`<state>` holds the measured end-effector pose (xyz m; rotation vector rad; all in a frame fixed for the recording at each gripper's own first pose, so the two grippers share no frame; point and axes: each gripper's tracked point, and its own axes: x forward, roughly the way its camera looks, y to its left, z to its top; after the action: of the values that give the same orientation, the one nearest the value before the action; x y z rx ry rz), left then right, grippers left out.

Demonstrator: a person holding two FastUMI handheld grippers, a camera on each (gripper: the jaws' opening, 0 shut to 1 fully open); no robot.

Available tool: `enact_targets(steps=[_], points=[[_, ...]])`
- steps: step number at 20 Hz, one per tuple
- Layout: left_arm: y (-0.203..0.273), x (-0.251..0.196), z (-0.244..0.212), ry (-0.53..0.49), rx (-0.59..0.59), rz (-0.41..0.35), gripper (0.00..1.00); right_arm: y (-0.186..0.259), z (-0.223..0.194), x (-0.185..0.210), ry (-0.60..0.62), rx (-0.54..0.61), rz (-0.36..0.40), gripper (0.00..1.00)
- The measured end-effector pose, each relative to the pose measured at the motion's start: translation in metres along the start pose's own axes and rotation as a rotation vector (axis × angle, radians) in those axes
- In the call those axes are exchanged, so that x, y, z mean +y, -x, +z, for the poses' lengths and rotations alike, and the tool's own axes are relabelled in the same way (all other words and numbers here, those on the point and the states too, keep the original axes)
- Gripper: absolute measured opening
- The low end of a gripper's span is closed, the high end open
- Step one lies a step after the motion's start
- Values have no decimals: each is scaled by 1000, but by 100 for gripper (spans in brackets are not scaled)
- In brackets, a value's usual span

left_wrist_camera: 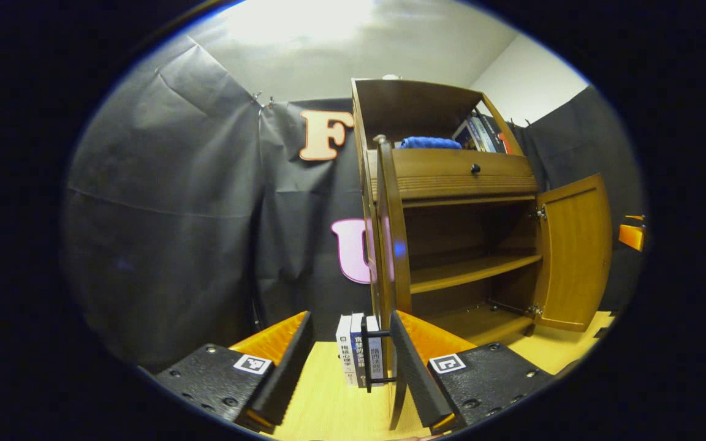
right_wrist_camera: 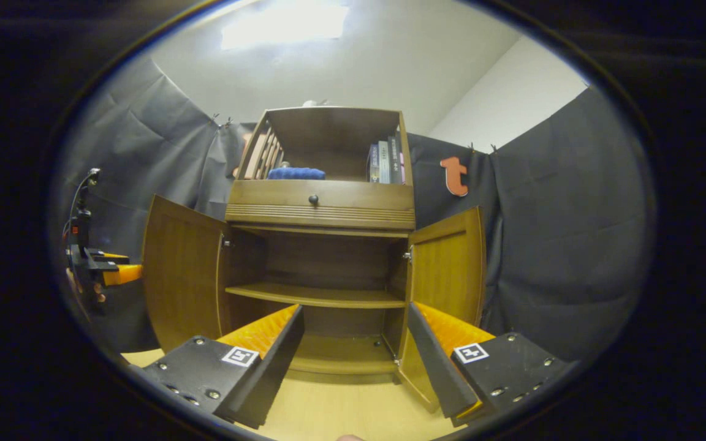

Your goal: Open the right door of the double-door shoe cabinet with the right hand, and open the left door with the left hand.

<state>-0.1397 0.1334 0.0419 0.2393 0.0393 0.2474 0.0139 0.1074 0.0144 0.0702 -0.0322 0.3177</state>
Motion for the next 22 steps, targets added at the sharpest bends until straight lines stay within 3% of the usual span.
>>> enact_targets(steps=[1,2,9,12,17,19,22], points=[[7,-15,5,-6,-10,-30,77,2,3,-4,-3,-6,-4,96],[14,-30,9,-2,-5,-51,100,4,4,-7,-9,-11,-10,96],[16,-128,42,10,-65,-159,99,-1,21,-30,-55,-41,-56,100],[4,-158,46,23,-77,-175,100,-4,24,-51,-62,-63,-110,100],[-28,-192,26,50,-56,-170,99,-15,28,-77,-67,-101,-182,100],[-45,-204,11,56,-27,-170,99,-25,20,-78,-71,-90,-176,96],[-69,-221,-11,38,11,-160,96,-46,2,-69,-78,-59,-141,99]])
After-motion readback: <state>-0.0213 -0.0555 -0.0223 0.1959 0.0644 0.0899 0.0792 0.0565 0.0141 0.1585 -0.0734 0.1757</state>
